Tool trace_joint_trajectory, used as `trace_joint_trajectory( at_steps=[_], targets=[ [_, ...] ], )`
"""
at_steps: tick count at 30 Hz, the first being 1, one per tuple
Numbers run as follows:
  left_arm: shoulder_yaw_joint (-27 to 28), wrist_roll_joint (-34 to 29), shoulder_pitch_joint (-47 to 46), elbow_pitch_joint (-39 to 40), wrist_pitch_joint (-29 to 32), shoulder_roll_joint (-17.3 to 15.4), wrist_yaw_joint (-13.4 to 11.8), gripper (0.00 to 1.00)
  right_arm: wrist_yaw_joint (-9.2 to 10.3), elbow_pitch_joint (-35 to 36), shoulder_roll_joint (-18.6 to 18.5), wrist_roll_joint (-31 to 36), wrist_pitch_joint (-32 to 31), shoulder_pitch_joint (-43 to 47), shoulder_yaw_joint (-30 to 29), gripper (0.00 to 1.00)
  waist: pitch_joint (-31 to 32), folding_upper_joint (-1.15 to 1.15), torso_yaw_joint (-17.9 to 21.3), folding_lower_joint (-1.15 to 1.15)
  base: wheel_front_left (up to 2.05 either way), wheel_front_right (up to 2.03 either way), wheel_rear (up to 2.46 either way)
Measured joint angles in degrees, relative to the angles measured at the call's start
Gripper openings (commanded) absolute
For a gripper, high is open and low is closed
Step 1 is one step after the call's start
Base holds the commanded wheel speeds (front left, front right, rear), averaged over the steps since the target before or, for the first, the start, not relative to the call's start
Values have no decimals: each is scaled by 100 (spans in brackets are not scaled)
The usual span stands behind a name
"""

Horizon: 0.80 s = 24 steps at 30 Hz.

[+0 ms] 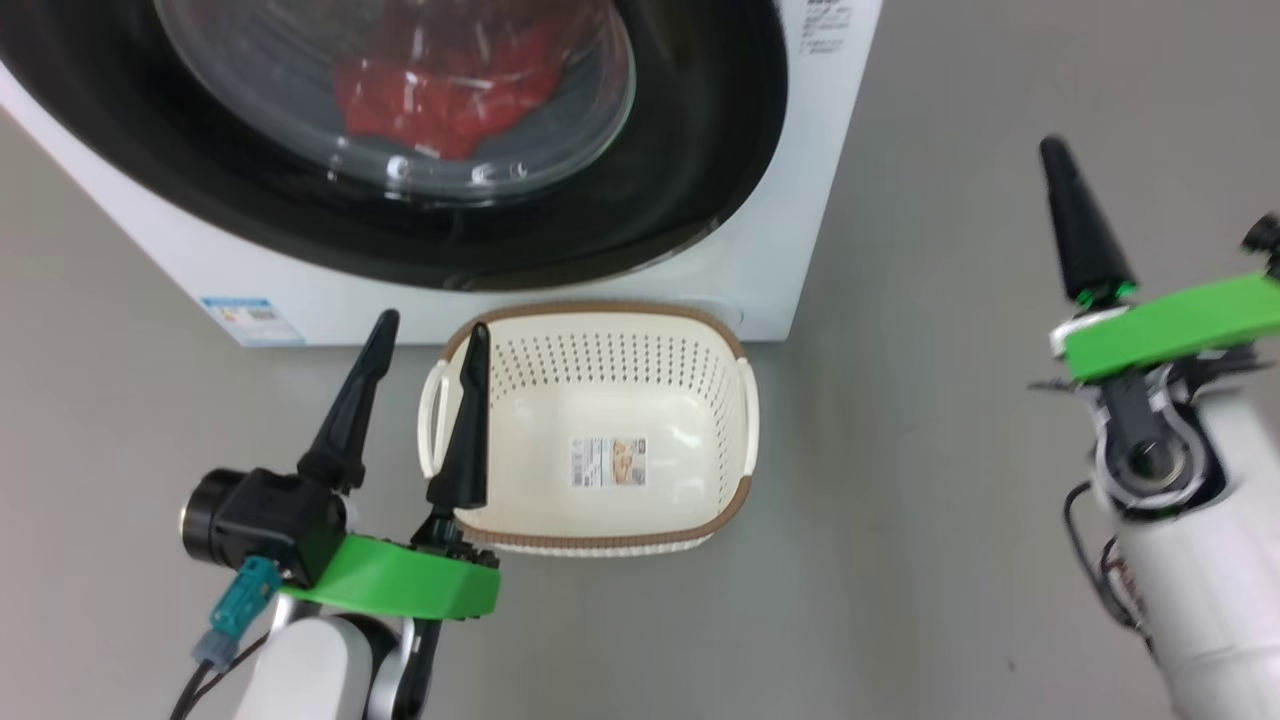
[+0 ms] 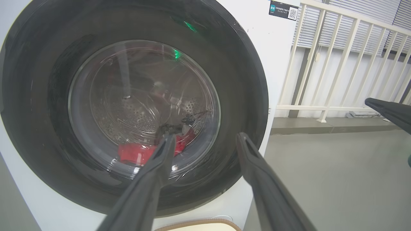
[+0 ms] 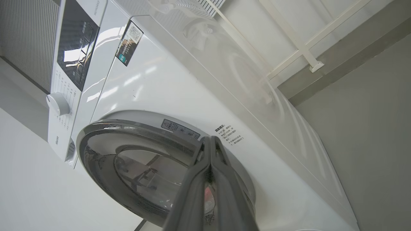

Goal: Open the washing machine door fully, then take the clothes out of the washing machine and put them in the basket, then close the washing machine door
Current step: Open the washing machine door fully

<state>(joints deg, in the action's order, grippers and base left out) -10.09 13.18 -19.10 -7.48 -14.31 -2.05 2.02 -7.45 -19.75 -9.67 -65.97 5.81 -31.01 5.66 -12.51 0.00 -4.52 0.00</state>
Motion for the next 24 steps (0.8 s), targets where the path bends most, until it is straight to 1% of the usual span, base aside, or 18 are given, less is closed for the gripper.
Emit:
trace_joint_trajectory(
  at_steps=[3,11,15,16,24],
  targets=[
    [-48,-4,-49,164,0,0,-5,100,0,7,-137,-491,-281,-248,-81,0,-182,0,-69,0,0,0,0],
    [-143,1,-137,414,0,1,-60,100,0,-30,-338,-1666,-1213,-898,-191,0,-624,0,-302,0,0,0,0],
    [-216,129,-252,493,0,2,-105,100,0,-183,-448,-2041,-1749,-1274,-192,0,-833,0,-421,0,0,0,0],
    [-216,129,-252,493,0,2,-105,100,0,-183,-448,-2041,-1749,-1274,-192,0,-833,0,-421,0,0,0,0],
    [-366,185,-367,555,0,4,-201,100,1,-782,-495,-2643,-2676,-2187,-178,0,-1241,0,-635,0,0,0,0]
  ],
)
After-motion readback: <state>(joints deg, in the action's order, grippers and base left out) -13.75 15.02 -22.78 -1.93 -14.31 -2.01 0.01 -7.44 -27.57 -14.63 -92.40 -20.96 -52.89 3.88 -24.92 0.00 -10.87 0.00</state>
